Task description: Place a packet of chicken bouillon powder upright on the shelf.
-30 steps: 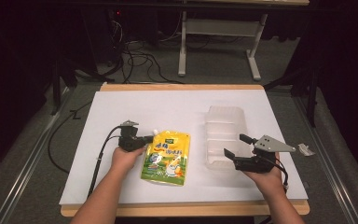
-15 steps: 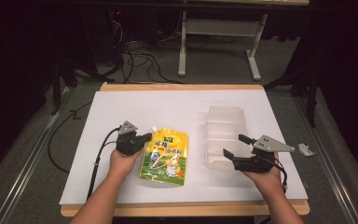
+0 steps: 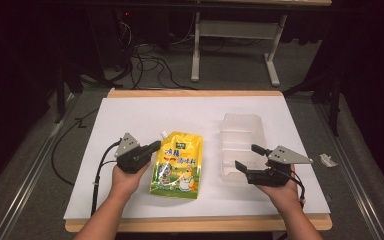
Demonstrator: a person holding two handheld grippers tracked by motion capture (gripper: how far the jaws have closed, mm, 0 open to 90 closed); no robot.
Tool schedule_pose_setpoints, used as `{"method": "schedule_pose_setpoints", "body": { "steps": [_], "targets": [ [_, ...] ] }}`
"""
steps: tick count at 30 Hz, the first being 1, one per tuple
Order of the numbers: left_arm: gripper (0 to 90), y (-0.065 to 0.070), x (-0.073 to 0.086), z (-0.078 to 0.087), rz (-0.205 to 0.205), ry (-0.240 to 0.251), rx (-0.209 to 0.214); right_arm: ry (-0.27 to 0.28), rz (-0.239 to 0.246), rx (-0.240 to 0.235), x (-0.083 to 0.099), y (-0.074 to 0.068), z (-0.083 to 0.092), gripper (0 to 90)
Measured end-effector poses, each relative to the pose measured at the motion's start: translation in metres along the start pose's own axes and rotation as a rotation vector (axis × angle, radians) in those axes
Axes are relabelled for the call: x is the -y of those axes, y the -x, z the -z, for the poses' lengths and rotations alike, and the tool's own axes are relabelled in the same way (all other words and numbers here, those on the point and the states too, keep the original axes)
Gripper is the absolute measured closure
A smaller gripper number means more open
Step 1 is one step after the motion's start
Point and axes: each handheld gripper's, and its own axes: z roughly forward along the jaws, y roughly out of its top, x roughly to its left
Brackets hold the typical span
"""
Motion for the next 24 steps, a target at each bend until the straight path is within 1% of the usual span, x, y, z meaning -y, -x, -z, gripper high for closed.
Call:
{"method": "schedule_pose_setpoints", "body": {
  "steps": [2,3,4,5,6,10,12,17,19,20,21,24],
  "targets": [
    [90.0,0.005,-0.001,0.005,-0.016,0.013,0.02,0.007,-0.001,-0.004,-0.002,-0.002,-0.001,16.9],
    [90.0,0.005,-0.001,0.005,-0.016,0.013,0.02,0.01,-0.002,-0.005,-0.002,-0.004,-0.001,16.7],
    [90.0,0.008,-0.002,0.01,-0.035,0.024,0.038,0.014,0.0,-0.009,-0.003,-0.005,-0.002,16.5],
    [90.0,0.01,-0.002,0.011,-0.038,0.029,0.046,0.015,-0.004,-0.008,-0.004,-0.007,-0.002,16.3],
    [90.0,0.012,-0.003,0.013,-0.045,0.033,0.053,0.02,-0.003,-0.015,-0.005,-0.008,-0.003,16.2],
    [90.0,0.019,-0.004,0.021,-0.081,0.039,0.076,0.023,-0.013,-0.019,-0.01,-0.013,-0.006,15.6],
    [90.0,0.023,-0.005,0.026,-0.09,0.053,0.095,0.025,-0.009,-0.026,-0.013,-0.017,-0.008,15.4],
    [90.0,0.033,-0.005,0.04,-0.121,0.078,0.146,0.012,0.005,-0.053,-0.021,-0.03,-0.018,15.2],
    [90.0,0.035,-0.005,0.045,-0.144,0.079,0.164,-0.001,0.007,-0.065,-0.024,-0.035,-0.024,15.1],
    [90.0,0.035,-0.005,0.045,-0.144,0.079,0.164,-0.001,0.007,-0.065,-0.024,-0.035,-0.024,15.1],
    [90.0,0.036,-0.004,0.05,-0.149,0.088,0.182,-0.015,0.012,-0.074,-0.028,-0.039,-0.03,15.1],
    [90.0,0.036,-0.001,0.054,-0.149,0.111,0.197,-0.023,0.011,-0.09,-0.035,-0.045,-0.038,15.1]
  ]
}}
